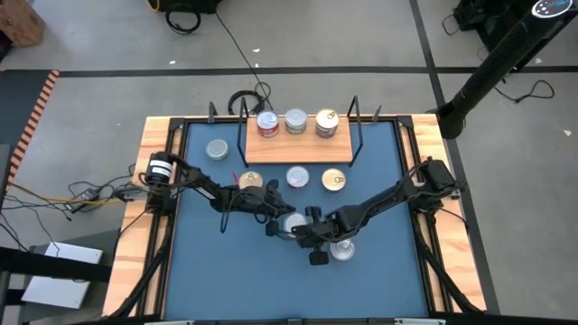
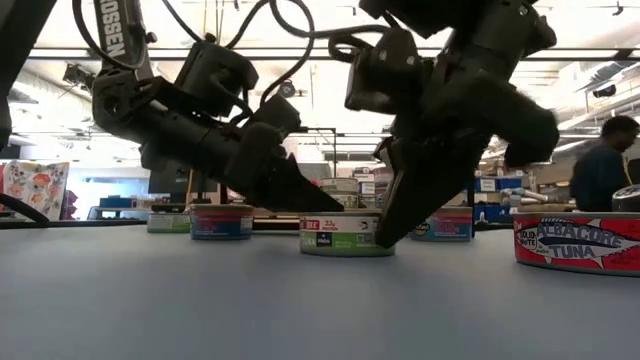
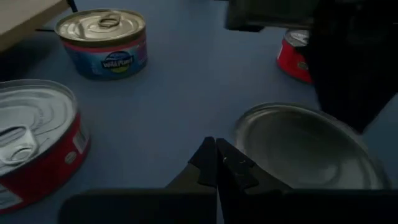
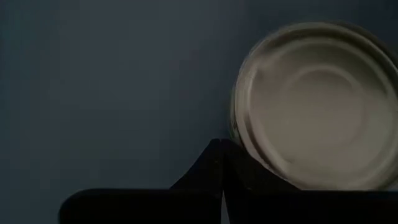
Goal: Stack canned seafood by type on shelf
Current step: Put the green tuna can aligned with the stacked green tuna can on the shelf
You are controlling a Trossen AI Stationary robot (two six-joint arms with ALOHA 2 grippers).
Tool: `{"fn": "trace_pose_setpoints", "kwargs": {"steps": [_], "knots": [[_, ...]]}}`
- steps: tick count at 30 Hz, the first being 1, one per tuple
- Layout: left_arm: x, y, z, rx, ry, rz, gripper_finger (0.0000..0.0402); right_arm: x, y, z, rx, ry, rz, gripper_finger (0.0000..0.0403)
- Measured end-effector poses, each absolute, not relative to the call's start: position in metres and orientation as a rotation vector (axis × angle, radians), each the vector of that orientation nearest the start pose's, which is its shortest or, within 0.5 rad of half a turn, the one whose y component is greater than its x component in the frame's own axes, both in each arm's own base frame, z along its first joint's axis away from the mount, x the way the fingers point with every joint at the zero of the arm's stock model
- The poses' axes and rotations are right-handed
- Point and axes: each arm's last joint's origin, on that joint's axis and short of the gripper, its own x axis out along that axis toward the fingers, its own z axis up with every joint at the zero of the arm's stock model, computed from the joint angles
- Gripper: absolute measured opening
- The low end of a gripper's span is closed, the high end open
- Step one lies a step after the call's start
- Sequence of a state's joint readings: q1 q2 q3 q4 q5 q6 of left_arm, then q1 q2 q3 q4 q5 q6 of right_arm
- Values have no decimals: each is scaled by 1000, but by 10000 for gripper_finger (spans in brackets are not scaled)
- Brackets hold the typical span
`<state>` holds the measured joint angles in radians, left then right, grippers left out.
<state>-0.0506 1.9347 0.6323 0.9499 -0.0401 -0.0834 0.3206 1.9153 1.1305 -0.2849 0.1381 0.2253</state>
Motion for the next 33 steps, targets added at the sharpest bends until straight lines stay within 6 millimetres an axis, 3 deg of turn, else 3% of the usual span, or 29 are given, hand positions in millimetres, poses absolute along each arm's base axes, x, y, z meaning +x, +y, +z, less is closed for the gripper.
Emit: {"fn": "trace_pose_setpoints", "kwargs": {"steps": [7, 21, 33], "knots": [[327, -17, 93, -64, 381, 0, 0, 355, 109, 139, -52, 1036, 8, 9], [325, -18, 91, -58, 402, -8, 0, 352, 100, 179, 94, 914, -61, 10], [324, -18, 89, -32, 427, -17, 0, 358, 86, 183, 218, 876, -129, 10]]}}
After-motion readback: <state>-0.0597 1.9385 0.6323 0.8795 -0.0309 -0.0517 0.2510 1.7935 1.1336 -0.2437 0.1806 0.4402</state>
